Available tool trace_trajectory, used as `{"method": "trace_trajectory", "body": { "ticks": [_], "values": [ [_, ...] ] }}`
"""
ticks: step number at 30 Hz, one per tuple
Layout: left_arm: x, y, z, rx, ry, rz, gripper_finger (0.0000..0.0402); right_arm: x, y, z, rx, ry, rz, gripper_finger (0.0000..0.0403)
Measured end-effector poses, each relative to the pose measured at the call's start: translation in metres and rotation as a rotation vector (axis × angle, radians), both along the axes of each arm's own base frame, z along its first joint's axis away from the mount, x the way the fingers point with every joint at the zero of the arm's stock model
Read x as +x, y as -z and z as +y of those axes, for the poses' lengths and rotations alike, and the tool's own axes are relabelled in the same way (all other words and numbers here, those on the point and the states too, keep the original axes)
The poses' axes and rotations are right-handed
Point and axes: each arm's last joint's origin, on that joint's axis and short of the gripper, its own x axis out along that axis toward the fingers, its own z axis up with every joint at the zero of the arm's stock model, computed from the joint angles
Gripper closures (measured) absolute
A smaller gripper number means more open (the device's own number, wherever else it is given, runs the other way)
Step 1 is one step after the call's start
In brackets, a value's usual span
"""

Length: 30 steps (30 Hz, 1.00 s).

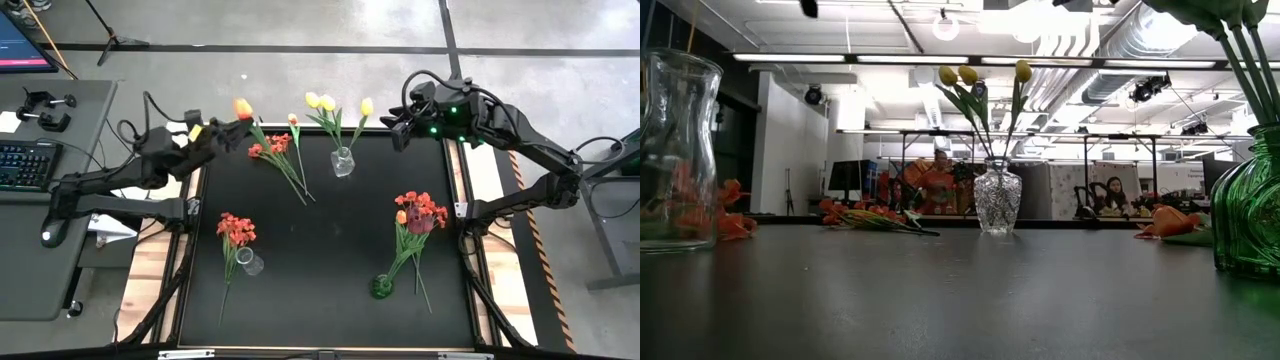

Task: Sort flowers into vase by color
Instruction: Put the left orange tulip into the bottom transparent vase

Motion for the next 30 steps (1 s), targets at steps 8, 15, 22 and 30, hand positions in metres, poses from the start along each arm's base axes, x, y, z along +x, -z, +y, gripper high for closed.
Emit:
{"method": "trace_trajectory", "body": {
  "ticks": [8, 15, 22, 30],
  "values": [
    [0.015, -0.004, -0.016, 0.08, 0.222, -0.047, 0.0401, -0.003, 0.007, 0.001, 0.077, 0.024, 0.042, 0.0234],
    [0.021, -0.01, -0.041, 0.179, 0.507, -0.137, 0.0401, -0.001, 0.008, 0.001, 0.12, 0.05, 0.019, 0.0234],
    [0.017, -0.013, -0.061, 0.122, 0.665, -0.179, 0.0401, 0.003, 0.012, 0.0, 0.101, 0.004, 0.073, 0.0234],
    [0.03, -0.012, -0.071, 0.155, 0.653, -0.225, 0.0401, 0.001, 0.016, 0.003, 0.085, -0.087, 0.152, 0.0234]
  ]
}}
